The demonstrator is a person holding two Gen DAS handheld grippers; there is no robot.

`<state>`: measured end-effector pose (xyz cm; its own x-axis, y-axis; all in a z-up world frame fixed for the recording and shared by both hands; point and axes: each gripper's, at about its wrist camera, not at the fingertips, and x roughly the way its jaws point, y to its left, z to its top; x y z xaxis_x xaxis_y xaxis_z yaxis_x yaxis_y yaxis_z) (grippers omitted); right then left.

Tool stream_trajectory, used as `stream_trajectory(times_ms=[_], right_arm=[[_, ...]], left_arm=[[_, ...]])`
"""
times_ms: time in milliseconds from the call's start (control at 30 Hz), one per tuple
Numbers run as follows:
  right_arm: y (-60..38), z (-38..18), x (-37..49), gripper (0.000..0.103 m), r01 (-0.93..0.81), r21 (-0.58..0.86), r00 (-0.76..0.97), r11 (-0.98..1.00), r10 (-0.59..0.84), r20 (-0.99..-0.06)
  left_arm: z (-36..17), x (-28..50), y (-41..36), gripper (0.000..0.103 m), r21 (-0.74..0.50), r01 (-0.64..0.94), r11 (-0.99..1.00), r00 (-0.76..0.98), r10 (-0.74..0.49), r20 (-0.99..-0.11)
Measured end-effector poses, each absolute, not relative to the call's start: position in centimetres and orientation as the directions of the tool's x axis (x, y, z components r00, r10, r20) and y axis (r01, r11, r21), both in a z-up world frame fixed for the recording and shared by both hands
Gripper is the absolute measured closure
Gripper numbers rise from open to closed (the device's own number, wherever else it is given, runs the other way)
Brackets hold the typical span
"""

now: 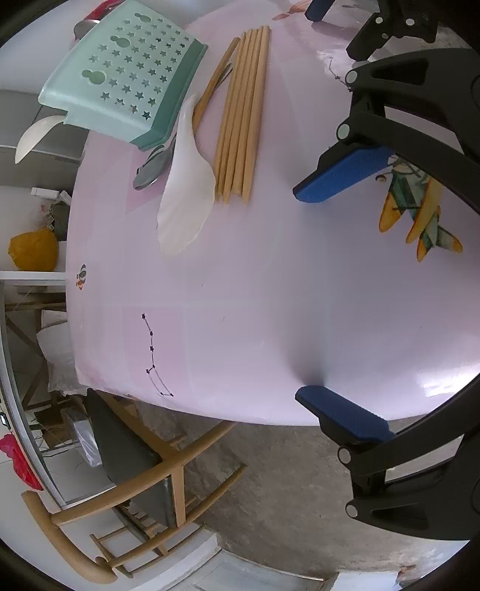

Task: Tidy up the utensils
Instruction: 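Pull both tools back from the holder over the table, then grasp the white rice paddle with the left tool and lift it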

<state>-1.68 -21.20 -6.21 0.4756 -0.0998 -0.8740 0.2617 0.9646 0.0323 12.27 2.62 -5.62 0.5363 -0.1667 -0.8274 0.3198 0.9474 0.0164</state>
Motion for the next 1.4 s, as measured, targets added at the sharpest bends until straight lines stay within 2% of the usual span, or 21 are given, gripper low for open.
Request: stream_trajectory(times_ms=[200,367,533,600,633,733,900,967,1033,1100,1233,1400], right_arm=[[-21.1,-6.4,-2.0,0.005,0.267,0.035,0.502,0.963,-0.107,-0.858],[-21.2,-6.3,-2.0,0.005,0.260,0.035,0.503,0.965,-0.104,-0.858],[-21.5,-6.0,-2.0,0.005,0.241,0.055,0.503,0.969,-0.076,-0.861],[-22.1,-5.3,-1.9,0.006,0.250,0.078,0.534,0.965,-0.070,-0.843],[-22.5,-4.6,-2.0,0.006,0.263,0.085,0.567,0.961,-0.083,-0.819],[-23.3,-2.6,-1.5,0.006,0.251,0.123,0.646,0.960,-0.071,-0.760],[-23.8,-0.9,0.1,0.018,0.191,0.231,0.710,0.954,0.029,-0.703],[-23.6,-0.6,0.7,0.021,0.169,0.245,0.723,0.955,0.048,-0.689],[-23.2,-0.4,1.1,0.022,0.146,0.246,0.731,0.958,0.063,-0.679],[-23.0,-0.4,1.5,0.023,0.134,0.247,0.732,0.960,0.071,-0.677],[-23.2,-1.2,2.3,0.023,0.131,0.261,0.716,0.956,0.090,-0.692],[-23.9,-2.4,2.9,0.030,0.138,0.284,0.694,0.949,0.112,-0.711]], left_arm=[[-5.8,11.6,2.9,0.007,0.011,0.304,0.953,0.573,-0.173,-0.801],[-5.8,12.1,3.5,0.007,-0.004,0.301,0.954,0.550,-0.177,-0.816],[-5.8,13.2,5.5,0.009,-0.088,0.245,0.965,0.519,-0.207,-0.829],[-5.1,13.4,6.0,0.017,-0.127,0.252,0.959,0.535,-0.248,-0.808],[-4.8,13.4,5.9,0.026,-0.131,0.263,0.956,0.543,-0.259,-0.799],[-3.4,13.9,5.2,0.032,-0.179,0.318,0.931,0.555,-0.336,-0.761],[-2.1,15.6,3.2,0.045,-0.277,0.408,0.870,0.514,-0.469,-0.718],[-2.4,16.2,2.5,0.056,-0.316,0.406,0.857,0.483,-0.495,-0.722],[-3.2,17.2,2.3,0.063,-0.395,0.384,0.835,0.429,-0.540,-0.724],[-4.1,17.9,2.1,0.065,-0.461,0.346,0.817,0.375,-0.571,-0.730],[-5.5,18.7,2.4,0.074,-0.535,0.288,0.794,0.322,-0.606,-0.727],[-5.9,19.4,2.6,0.075,-0.579,0.249,0.776,0.313,-0.630,-0.710]])
